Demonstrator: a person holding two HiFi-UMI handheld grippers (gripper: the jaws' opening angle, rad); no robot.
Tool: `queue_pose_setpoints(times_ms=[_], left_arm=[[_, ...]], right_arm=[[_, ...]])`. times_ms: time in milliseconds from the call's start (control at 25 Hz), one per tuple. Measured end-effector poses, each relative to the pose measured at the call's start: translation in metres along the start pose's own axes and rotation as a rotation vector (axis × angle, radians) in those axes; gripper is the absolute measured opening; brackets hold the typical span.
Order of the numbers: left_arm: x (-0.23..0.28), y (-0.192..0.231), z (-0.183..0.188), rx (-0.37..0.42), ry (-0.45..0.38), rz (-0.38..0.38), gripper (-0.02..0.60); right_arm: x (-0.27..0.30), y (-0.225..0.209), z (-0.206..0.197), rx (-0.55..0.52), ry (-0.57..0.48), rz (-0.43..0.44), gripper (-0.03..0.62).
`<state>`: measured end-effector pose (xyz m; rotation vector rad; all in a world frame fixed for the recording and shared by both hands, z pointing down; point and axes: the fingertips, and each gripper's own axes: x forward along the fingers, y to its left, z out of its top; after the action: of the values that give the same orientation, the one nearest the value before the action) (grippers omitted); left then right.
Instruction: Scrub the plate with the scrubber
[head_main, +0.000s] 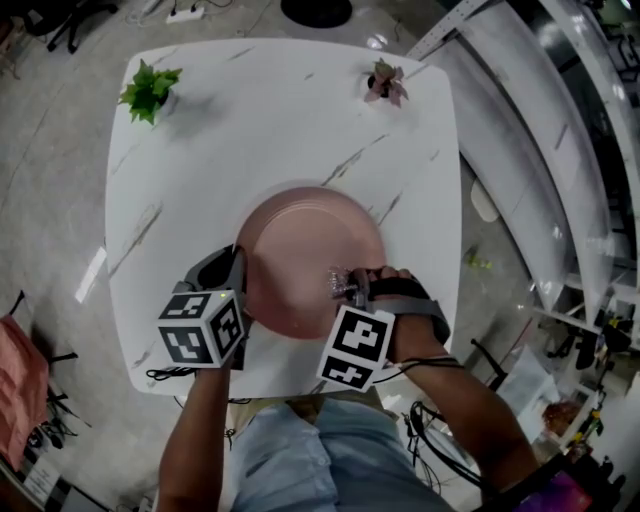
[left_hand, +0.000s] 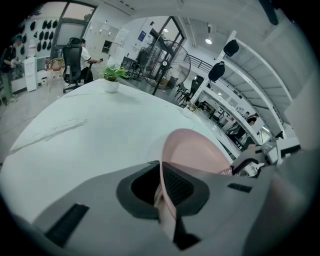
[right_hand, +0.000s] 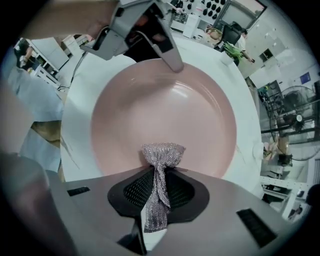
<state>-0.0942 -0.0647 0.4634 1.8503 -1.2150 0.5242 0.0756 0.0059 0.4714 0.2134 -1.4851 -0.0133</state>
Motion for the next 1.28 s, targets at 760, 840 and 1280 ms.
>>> queue_pose_setpoints(times_ms=[760, 840, 1280], left_arm=[[0.001, -0.004, -0.003, -0.036, 0.029, -0.043, 0.017], [0.002, -0.004, -0.003, -0.039, 0.029, -0.046, 0.017], [0.002, -0.003, -0.002, -0.057, 0.019, -0.056, 0.017]], right_arm=[[0.011, -0.109, 0.057, 0.260, -0.191, -0.180, 0.083], [0.010, -0.108, 0.069, 0.230, -0.202, -0.180, 0.083], [-0.002, -0.067, 0.125, 0.055, -0.284, -0.155, 0.083]])
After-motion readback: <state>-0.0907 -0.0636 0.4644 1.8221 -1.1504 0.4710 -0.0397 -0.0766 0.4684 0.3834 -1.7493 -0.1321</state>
